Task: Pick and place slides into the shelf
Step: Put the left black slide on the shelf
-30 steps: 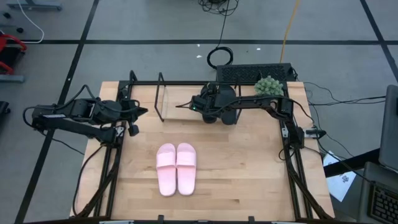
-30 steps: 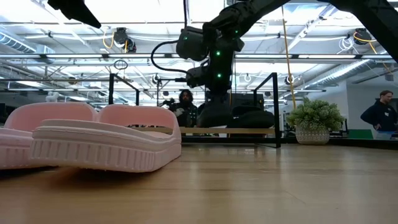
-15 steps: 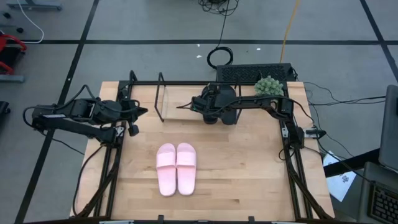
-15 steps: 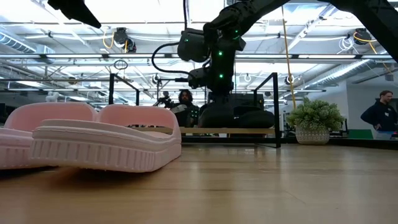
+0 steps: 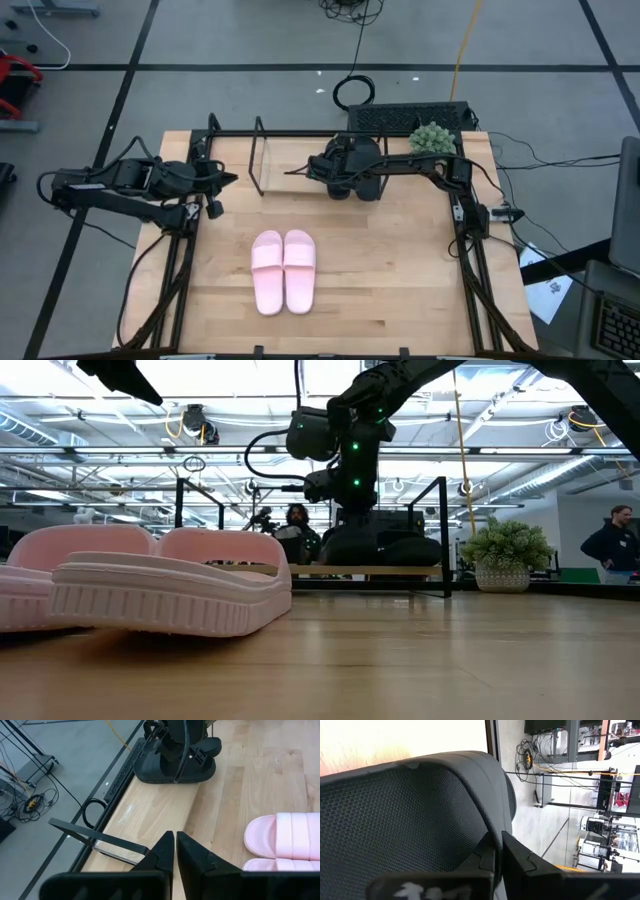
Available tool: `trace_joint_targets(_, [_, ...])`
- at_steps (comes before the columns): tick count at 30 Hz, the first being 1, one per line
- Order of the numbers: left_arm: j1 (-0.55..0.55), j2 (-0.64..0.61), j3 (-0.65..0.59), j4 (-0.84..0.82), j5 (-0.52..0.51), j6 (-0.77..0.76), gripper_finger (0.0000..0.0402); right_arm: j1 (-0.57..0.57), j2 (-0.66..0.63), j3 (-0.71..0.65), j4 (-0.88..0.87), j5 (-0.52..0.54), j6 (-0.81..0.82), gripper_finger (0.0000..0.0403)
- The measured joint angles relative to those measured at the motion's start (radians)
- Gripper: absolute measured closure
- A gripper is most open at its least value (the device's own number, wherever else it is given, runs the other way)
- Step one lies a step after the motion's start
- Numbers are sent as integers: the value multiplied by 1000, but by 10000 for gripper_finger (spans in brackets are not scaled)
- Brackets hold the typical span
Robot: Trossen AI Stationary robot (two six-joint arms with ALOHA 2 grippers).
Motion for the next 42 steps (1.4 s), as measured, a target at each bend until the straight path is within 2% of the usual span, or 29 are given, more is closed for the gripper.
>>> trace_joint_targets(17, [0,0,0,1,0,-1,378,13,-15,1,24,2,-3,403])
trace_joint_targets(42, [0,0,0,1,0,9,378,12,-20,1,-62,-4,51,403])
